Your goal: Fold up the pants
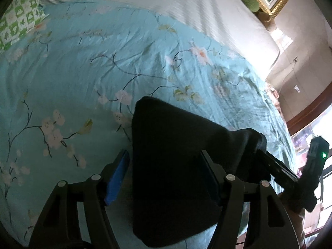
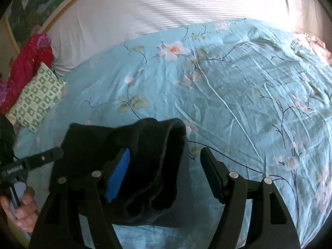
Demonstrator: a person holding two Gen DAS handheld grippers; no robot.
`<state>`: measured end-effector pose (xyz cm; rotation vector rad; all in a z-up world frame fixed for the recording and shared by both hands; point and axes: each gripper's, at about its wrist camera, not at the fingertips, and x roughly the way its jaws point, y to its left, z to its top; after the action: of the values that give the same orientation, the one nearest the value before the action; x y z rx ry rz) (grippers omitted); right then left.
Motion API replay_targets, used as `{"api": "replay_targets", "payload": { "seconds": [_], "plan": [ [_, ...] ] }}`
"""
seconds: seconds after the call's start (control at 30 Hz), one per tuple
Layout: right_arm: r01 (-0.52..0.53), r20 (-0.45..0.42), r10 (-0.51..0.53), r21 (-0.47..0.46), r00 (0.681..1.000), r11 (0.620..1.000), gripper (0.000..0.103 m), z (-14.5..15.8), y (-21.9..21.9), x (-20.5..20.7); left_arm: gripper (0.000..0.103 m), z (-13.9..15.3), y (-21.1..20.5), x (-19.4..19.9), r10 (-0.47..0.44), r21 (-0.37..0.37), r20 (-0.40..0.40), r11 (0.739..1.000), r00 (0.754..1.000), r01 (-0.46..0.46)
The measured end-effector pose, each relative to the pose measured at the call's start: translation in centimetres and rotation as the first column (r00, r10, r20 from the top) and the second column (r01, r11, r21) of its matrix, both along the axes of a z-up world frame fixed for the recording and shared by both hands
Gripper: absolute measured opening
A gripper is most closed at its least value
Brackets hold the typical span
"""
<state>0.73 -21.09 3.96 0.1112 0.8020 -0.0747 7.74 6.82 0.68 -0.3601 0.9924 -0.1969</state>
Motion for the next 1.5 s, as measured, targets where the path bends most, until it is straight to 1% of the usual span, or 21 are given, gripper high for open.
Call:
{"api": "replay_targets", "payload": {
  "seconds": [0.1, 0.33, 0.5, 0.63, 0.7, 0.8, 0.87, 1.0, 1.07, 1.17, 1.2, 1.3, 1.33, 1.4, 1.43, 1.5],
  "plan": [
    [-0.003, -0.015, 0.002, -0.033, 1.0, 0.999, 0.071, -0.6, -0.2, -0.2, 0.071, -0.8, 0.3, 0.5, 0.014, -0.002, -0.019, 1.0, 1.0, -0.014],
    [-0.02, -0.026, 0.02, -0.017, 0.999, 1.0, 0.071, -1.8, -1.8, -0.2, 0.072, -2.2, 0.9, 1.8, 0.04, -0.017, -0.056, 0.999, 0.998, -0.041],
    [-0.018, -0.028, 0.02, 0.067, 0.999, 0.998, 0.072, -3.0, -3.6, -0.3, 0.074, -3.4, 1.0, 2.7, 0.041, -0.04, -0.087, 0.998, 0.995, -0.044],
    [-0.026, -0.014, 0.028, 0.128, 1.0, 0.991, 0.072, -2.9, -3.9, -0.3, 0.074, -2.9, 1.1, 2.2, 0.044, -0.029, -0.082, 0.998, 0.996, -0.047],
    [-0.037, -0.008, 0.039, 0.18, 0.999, 0.983, 0.072, -2.7, -4.0, -0.6, 0.074, -2.4, 1.2, 1.6, 0.046, -0.027, -0.076, 0.998, 0.996, -0.048],
    [-0.059, -0.01, 0.064, 0.278, 0.998, 0.959, 0.072, -2.5, -4.2, -0.8, 0.072, -1.4, 1.3, 0.6, 0.036, -0.035, -0.065, 0.999, 0.997, -0.039],
    [-0.08, -0.006, 0.086, 0.312, 0.996, 0.947, 0.072, -2.4, -4.0, -0.9, 0.072, -1.1, 1.2, 0.1, 0.021, -0.041, -0.063, 0.999, 0.998, -0.024],
    [-0.098, -0.028, 0.112, 0.317, 0.993, 0.943, 0.072, -3.2, -3.5, -0.5, 0.074, -1.9, 1.0, -0.4, 0.011, -0.034, -0.084, 0.999, 0.996, -0.014],
    [-0.095, -0.047, 0.116, 0.317, 0.992, 0.944, 0.072, -3.7, -3.5, -0.3, 0.074, -2.4, 1.0, -0.4, 0.009, -0.052, -0.1, 0.999, 0.995, -0.014],
    [-0.1, -0.053, 0.124, 0.33, 0.991, 0.939, 0.072, -4.3, -3.7, -0.2, 0.074, -3.0, 0.4, -0.2, -0.048, -0.102, -0.112, 0.994, 0.993, 0.036],
    [-0.101, -0.052, 0.125, 0.331, 0.991, 0.938, 0.072, -4.4, -3.8, -0.2, 0.074, -3.2, 0.0, -0.1, -0.066, -0.106, -0.117, 0.993, 0.991, 0.053],
    [-0.113, -0.053, 0.137, 0.324, 0.989, 0.939, 0.072, -4.4, -3.7, 0.0, 0.074, -3.7, -0.6, 0.1, -0.072, -0.095, -0.119, 0.994, 0.99, 0.061],
    [-0.117, -0.054, 0.142, 0.323, 0.988, 0.939, 0.072, -4.4, -3.7, 0.0, 0.073, -3.8, -0.6, 0.1, -0.072, -0.102, -0.12, 0.993, 0.99, 0.06],
    [-0.124, -0.054, 0.15, 0.329, 0.987, 0.936, 0.07, -4.5, -3.8, 0.1, 0.068, -4.0, -0.3, 0.2, -0.078, -0.133, -0.12, 0.989, 0.99, 0.061],
    [-0.128, -0.054, 0.155, 0.332, 0.986, 0.934, 0.069, -4.6, -3.8, 0.1, 0.067, -4.1, -0.3, 0.3, -0.077, -0.142, -0.121, 0.988, 0.99, 0.059],
    [-0.139, -0.057, 0.167, 0.33, 0.984, 0.934, 0.068, -4.7, -3.7, 0.3, 0.063, -4.2, -0.3, 0.3, -0.072, -0.154, -0.117, 0.987, 0.99, 0.054]
  ]
}}
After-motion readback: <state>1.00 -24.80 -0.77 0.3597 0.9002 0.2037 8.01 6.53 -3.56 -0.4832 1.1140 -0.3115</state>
